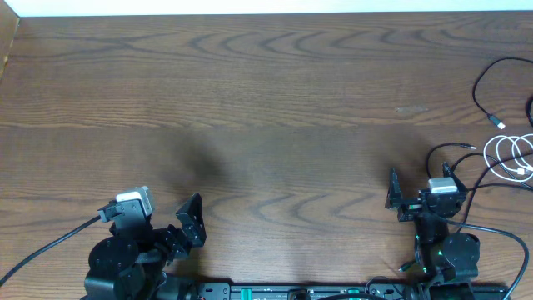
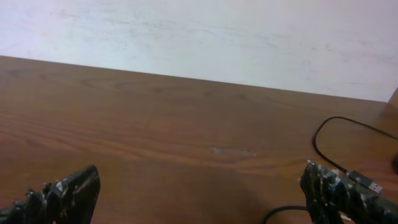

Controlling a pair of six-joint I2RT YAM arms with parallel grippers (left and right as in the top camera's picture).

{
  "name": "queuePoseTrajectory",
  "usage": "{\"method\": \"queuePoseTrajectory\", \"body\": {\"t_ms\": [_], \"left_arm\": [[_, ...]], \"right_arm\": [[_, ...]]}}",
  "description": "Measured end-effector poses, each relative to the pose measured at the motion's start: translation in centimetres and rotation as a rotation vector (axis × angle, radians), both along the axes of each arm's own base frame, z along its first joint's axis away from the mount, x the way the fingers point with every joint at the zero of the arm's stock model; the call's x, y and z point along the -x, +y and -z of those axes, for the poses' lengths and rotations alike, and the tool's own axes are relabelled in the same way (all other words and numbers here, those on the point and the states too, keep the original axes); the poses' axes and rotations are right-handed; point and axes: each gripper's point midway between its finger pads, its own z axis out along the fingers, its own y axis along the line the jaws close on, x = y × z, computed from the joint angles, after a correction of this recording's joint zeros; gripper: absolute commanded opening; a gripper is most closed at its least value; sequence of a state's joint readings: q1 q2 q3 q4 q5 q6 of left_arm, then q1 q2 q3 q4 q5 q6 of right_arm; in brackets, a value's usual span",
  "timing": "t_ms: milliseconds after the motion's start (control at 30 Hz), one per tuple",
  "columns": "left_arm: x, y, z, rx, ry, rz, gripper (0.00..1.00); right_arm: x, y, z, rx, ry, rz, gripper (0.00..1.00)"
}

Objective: Untangle cables

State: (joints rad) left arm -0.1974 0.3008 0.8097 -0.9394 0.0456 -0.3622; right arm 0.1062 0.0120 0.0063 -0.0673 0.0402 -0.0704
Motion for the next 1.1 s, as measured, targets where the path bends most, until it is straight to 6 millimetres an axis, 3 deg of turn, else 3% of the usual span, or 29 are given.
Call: {"method": "queuePoseTrajectory", "body": {"t_ms": [933,1100], "left_arm": [[0.1,0.0,0.1,-0.001,0.005,0.000,0.99],[0.0,1.4,1.3,-0.036,0.036,-0.064,1.00]], "right_arm": [[0.0,0.0,0.0,0.000,0.000,-0.001,0.99],[0.0,0.0,0.0,0.000,0.000,-0.003,0.99]]}}
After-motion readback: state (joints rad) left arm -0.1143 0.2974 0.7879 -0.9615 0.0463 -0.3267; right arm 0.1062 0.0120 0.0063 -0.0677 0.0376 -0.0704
